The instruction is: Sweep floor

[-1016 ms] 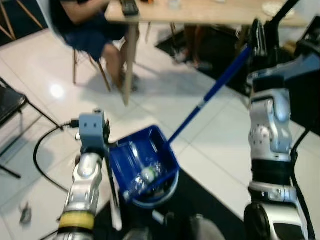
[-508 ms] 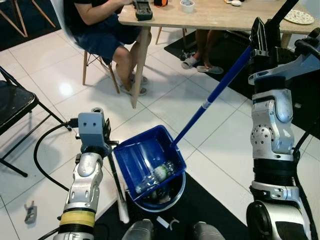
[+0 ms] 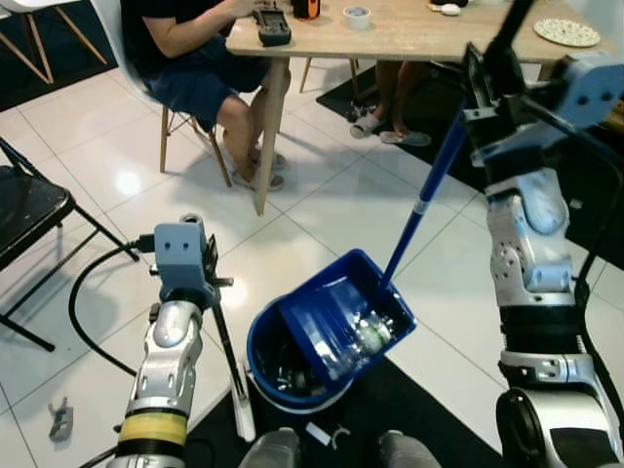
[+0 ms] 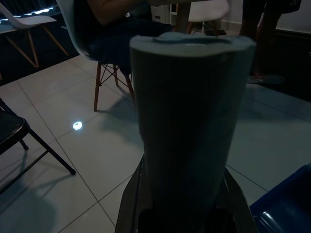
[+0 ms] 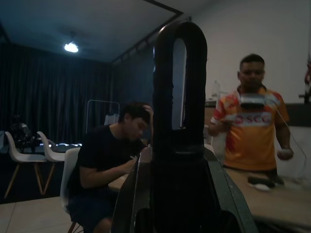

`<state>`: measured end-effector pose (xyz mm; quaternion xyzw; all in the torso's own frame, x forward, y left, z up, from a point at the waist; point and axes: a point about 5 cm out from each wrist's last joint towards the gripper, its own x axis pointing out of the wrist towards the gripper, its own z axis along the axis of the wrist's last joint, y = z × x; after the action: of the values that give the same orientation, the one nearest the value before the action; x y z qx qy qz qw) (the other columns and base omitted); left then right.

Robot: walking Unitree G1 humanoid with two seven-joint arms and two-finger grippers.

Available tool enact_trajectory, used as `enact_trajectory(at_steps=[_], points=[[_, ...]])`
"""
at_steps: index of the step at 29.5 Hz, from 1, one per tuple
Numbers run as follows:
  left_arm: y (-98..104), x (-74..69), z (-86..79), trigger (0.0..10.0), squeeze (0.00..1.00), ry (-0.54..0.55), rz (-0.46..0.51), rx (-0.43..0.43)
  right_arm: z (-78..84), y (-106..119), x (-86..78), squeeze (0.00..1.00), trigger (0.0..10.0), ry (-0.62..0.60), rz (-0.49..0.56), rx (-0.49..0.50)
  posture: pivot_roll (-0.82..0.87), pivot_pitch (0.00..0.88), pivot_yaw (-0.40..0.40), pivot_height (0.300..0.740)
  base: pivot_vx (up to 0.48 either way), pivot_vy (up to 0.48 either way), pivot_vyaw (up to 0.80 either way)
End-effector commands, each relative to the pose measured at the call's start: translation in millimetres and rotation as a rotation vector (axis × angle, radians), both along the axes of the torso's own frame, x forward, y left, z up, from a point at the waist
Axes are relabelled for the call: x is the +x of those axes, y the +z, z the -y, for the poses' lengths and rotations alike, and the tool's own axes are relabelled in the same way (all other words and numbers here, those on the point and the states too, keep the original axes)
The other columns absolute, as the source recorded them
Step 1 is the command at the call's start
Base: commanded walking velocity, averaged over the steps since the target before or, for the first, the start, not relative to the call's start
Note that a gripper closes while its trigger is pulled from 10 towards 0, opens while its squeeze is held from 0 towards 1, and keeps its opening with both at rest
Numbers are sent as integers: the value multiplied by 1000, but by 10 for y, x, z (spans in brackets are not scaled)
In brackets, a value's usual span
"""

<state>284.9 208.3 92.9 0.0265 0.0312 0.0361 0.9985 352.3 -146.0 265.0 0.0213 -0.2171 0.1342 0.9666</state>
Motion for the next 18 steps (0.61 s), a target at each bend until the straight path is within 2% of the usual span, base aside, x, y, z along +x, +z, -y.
enact_trajectory(at_steps=[1, 8, 14, 18], points=[[14, 18, 29, 10000, 0, -5, 9, 2, -24, 156, -11, 0, 10000, 6, 84, -34, 98, 55, 0, 740, 0, 0, 0], [16, 26, 32, 10000, 0, -8, 9, 2, -281, 386, 6, 0, 10000, 64, 192, -135, 99, 53, 4, 740, 0, 0, 0], [21, 33, 39, 10000, 0, -10, 12, 1, -428, 505, -2, 0, 10000, 91, 243, -135, 99, 51, 5, 740, 0, 0, 0], [22, 34, 41, 10000, 0, -10, 13, 1, -458, 541, -2, 0, 10000, 96, 255, -124, 99, 51, 5, 740, 0, 0, 0]])
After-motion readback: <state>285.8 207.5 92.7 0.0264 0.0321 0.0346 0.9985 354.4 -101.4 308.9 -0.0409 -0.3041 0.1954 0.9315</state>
